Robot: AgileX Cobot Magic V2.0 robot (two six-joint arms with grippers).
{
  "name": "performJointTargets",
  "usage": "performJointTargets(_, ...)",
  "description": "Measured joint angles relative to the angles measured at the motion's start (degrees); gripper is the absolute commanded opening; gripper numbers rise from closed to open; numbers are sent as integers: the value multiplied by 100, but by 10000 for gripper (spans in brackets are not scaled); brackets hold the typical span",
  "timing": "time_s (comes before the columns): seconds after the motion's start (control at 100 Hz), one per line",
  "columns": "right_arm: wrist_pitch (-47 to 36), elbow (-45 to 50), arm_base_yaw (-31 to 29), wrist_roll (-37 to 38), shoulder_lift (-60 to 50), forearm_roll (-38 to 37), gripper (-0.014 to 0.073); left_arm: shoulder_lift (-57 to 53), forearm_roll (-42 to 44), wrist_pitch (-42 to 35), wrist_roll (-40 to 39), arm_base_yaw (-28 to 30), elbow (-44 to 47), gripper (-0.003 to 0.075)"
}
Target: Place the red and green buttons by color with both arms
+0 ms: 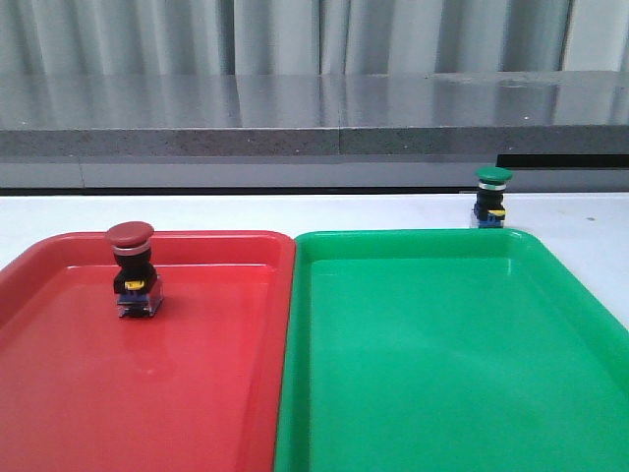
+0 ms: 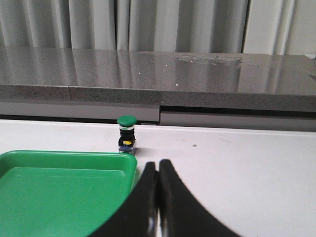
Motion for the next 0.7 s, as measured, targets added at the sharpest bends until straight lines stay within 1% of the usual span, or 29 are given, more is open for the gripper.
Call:
performJointTargets(0.03, 0, 0, 0, 0, 0, 0, -66, 0, 0, -11, 0, 0, 26, 162)
performJointTargets(0.04, 0, 0, 0, 0, 0, 0, -66, -2, 0, -11, 0, 0, 21, 125)
performJointTargets(0.06, 0, 0, 0, 0, 0, 0, -66, -2, 0, -26, 0, 0, 43, 90)
performJointTargets(0.08, 0, 0, 0, 0, 0, 0, -66, -12, 0, -26, 0, 0, 47, 19)
performJointTargets(0.11, 0, 0, 0, 0, 0, 0, -66, -12, 0, -26, 0, 0, 52, -20)
performJointTargets(0.7, 0, 0, 0, 0, 0, 0, -66, -12, 0, -75, 11, 0, 61, -19)
